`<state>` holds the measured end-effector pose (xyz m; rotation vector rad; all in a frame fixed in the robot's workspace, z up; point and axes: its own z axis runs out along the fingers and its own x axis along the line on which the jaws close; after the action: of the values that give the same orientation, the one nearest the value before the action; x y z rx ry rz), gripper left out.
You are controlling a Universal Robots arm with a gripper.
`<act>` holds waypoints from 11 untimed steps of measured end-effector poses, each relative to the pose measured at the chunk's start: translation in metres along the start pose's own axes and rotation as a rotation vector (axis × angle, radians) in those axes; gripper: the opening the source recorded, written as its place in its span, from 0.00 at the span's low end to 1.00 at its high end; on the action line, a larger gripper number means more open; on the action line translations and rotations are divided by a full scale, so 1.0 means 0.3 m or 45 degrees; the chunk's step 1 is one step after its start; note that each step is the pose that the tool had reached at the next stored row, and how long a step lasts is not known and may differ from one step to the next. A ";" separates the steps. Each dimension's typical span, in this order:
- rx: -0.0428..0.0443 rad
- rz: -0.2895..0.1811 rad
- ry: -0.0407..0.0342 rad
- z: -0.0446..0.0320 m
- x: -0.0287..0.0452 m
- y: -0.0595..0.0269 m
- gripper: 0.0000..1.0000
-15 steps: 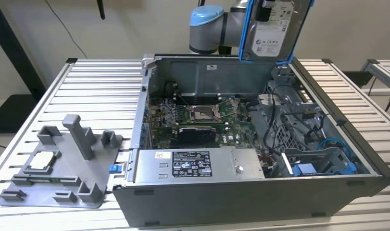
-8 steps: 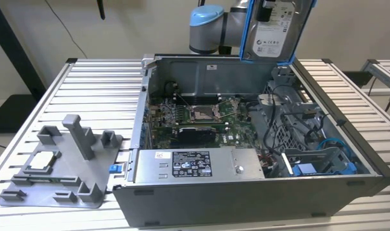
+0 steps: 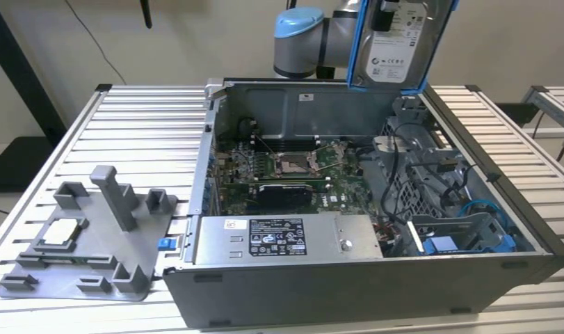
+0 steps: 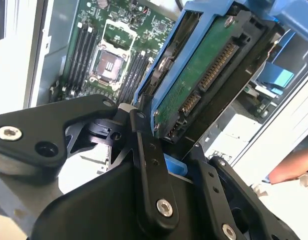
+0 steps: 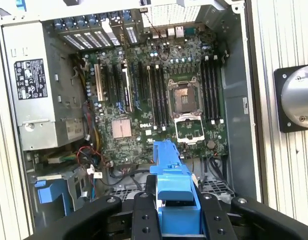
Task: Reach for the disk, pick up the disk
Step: 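Pick up the disk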
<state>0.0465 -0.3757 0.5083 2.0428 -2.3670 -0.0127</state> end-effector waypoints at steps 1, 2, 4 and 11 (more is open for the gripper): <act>0.000 0.000 0.0000 0.000 0.000 0.000 0.00; 0.000 0.000 -0.0001 0.000 0.000 0.000 0.00; 0.000 0.000 -0.0003 0.000 0.001 0.000 0.00; -0.002 0.000 0.0001 0.001 0.035 -0.007 0.00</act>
<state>0.0469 -0.3864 0.5081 2.0421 -2.3665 -0.0141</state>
